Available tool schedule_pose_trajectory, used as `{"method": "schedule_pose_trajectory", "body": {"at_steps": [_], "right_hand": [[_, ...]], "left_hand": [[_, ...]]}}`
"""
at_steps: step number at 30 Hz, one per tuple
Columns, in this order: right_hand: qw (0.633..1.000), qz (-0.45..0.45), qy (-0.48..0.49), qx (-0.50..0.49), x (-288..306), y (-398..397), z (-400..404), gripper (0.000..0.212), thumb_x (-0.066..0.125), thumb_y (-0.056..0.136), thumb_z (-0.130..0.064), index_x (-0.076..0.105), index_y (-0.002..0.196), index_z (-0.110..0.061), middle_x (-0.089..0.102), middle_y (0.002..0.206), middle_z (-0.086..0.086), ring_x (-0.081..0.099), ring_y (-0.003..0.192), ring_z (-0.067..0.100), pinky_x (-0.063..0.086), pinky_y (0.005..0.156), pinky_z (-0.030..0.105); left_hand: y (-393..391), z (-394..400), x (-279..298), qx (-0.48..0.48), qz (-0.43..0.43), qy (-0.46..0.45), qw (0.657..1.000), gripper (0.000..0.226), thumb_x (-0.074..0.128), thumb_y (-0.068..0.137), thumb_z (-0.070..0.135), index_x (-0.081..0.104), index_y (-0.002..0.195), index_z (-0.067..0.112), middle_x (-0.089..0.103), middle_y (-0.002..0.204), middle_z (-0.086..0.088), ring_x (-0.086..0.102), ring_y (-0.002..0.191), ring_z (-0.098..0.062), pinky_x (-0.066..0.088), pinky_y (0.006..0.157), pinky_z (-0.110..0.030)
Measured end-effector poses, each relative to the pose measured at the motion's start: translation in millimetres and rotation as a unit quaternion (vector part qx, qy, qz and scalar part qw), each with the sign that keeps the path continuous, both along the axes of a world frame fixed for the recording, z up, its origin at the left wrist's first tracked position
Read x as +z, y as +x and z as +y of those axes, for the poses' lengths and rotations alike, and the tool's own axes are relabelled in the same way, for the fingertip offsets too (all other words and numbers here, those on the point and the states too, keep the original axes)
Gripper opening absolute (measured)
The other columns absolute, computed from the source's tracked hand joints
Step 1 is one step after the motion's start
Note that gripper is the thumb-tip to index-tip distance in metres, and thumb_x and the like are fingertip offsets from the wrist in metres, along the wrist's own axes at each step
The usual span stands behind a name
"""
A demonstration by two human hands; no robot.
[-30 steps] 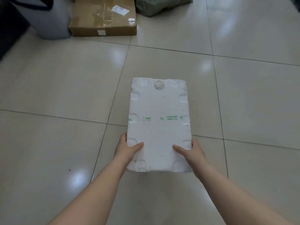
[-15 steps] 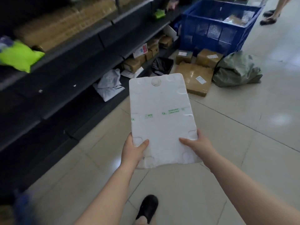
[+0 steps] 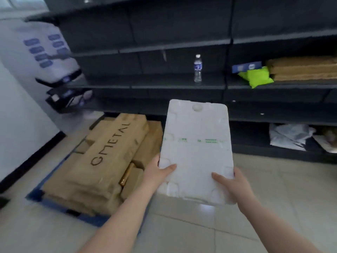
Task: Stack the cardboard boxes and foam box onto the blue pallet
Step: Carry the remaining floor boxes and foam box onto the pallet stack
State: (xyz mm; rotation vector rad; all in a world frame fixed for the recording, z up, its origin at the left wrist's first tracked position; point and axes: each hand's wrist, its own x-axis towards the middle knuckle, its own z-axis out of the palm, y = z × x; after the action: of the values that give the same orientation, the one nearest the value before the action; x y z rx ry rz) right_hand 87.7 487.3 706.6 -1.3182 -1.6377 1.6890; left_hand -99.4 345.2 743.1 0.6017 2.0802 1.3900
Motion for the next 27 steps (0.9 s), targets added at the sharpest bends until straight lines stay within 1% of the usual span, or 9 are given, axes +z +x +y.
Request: {"method": "schedule_pose_trajectory", "body": {"at_steps": [2, 4, 7, 10, 14, 16, 19, 24, 27], "right_hand": [[0.998, -0.010, -0.009, 0.055, 2, -46, -44, 0.042, 0.081, 0.070, -0.025, 0.053, 0.101, -0.018, 0.062, 0.097, 0.001, 0.061, 0.088, 0.024, 0.051, 0.080, 0.038], [0.994, -0.017, -0.013, 0.106, 2, -89, -89, 0.040, 0.081, 0.070, -0.025, 0.052, 0.097, -0.018, 0.061, 0.095, 0.002, 0.061, 0.085, 0.024, 0.051, 0.078, 0.039], [0.985, -0.034, -0.014, 0.171, -1, -150, -159, 0.038, 0.080, 0.071, -0.027, 0.054, 0.096, -0.017, 0.062, 0.094, 0.003, 0.061, 0.081, 0.022, 0.046, 0.067, 0.032], [0.973, -0.032, -0.015, 0.227, -11, -214, -233, 0.049, 0.079, 0.072, -0.030, 0.056, 0.111, -0.011, 0.064, 0.108, 0.007, 0.061, 0.095, 0.027, 0.049, 0.080, 0.037], [0.966, -0.022, 0.004, 0.256, -24, -297, -331, 0.052, 0.078, 0.073, -0.030, 0.053, 0.116, -0.015, 0.061, 0.115, 0.004, 0.056, 0.093, 0.021, 0.043, 0.076, 0.031], [0.961, -0.020, 0.013, 0.275, -29, -337, -373, 0.053, 0.078, 0.073, -0.031, 0.056, 0.118, -0.016, 0.063, 0.116, 0.004, 0.058, 0.096, 0.020, 0.045, 0.079, 0.031], [0.955, -0.045, 0.004, 0.293, -32, -389, -419, 0.060, 0.076, 0.072, -0.037, 0.052, 0.124, -0.016, 0.060, 0.121, 0.005, 0.057, 0.107, 0.023, 0.048, 0.093, 0.040], [0.949, -0.101, 0.015, 0.298, -40, -470, -460, 0.075, 0.073, 0.069, -0.048, 0.041, 0.131, -0.018, 0.051, 0.126, 0.004, 0.053, 0.113, 0.023, 0.045, 0.098, 0.045], [0.951, -0.099, 0.023, 0.293, -48, -525, -472, 0.092, 0.071, 0.074, -0.045, 0.019, 0.145, -0.022, 0.042, 0.135, 0.006, 0.048, 0.120, 0.027, 0.043, 0.100, 0.044]], "left_hand": [[-30, -60, 0, 0.064, -0.025, 0.010, 0.998, 0.027, 0.075, 0.077, 0.025, 0.057, 0.095, 0.036, 0.061, 0.086, 0.022, 0.058, 0.079, 0.003, 0.047, 0.060, -0.014], [-57, -119, -3, 0.117, -0.050, 0.013, 0.992, 0.026, 0.074, 0.077, 0.027, 0.055, 0.090, 0.038, 0.060, 0.084, 0.022, 0.057, 0.076, 0.005, 0.045, 0.050, -0.010], [-99, -205, -12, 0.184, -0.057, -0.003, 0.981, 0.022, 0.073, 0.076, 0.030, 0.056, 0.089, 0.035, 0.062, 0.087, 0.020, 0.058, 0.076, 0.004, 0.044, 0.052, -0.013], [-147, -289, -24, 0.233, -0.050, -0.015, 0.971, 0.020, 0.073, 0.075, 0.031, 0.057, 0.085, 0.036, 0.064, 0.086, 0.021, 0.060, 0.076, 0.004, 0.044, 0.051, -0.013], [-220, -391, -37, 0.270, -0.036, -0.044, 0.961, 0.022, 0.072, 0.074, 0.033, 0.059, 0.092, 0.033, 0.064, 0.088, 0.019, 0.061, 0.076, 0.000, 0.044, 0.051, -0.016], [-256, -434, -45, 0.286, -0.031, -0.045, 0.957, 0.024, 0.072, 0.075, 0.032, 0.055, 0.090, 0.034, 0.062, 0.087, 0.020, 0.060, 0.074, 0.001, 0.043, 0.047, -0.014], [-304, -482, -52, 0.300, -0.029, -0.058, 0.952, 0.037, 0.072, 0.076, 0.032, 0.046, 0.103, 0.028, 0.057, 0.088, 0.017, 0.059, 0.076, -0.003, 0.043, 0.049, -0.019], [-390, -521, -66, 0.288, -0.031, -0.094, 0.952, 0.039, 0.070, 0.078, 0.029, 0.044, 0.106, 0.022, 0.058, 0.091, 0.011, 0.060, 0.078, -0.007, 0.044, 0.051, -0.022], [-449, -529, -74, 0.284, -0.026, -0.103, 0.953, 0.038, 0.070, 0.079, 0.028, 0.045, 0.106, 0.021, 0.060, 0.094, 0.007, 0.060, 0.078, -0.009, 0.044, 0.054, -0.025]]}}
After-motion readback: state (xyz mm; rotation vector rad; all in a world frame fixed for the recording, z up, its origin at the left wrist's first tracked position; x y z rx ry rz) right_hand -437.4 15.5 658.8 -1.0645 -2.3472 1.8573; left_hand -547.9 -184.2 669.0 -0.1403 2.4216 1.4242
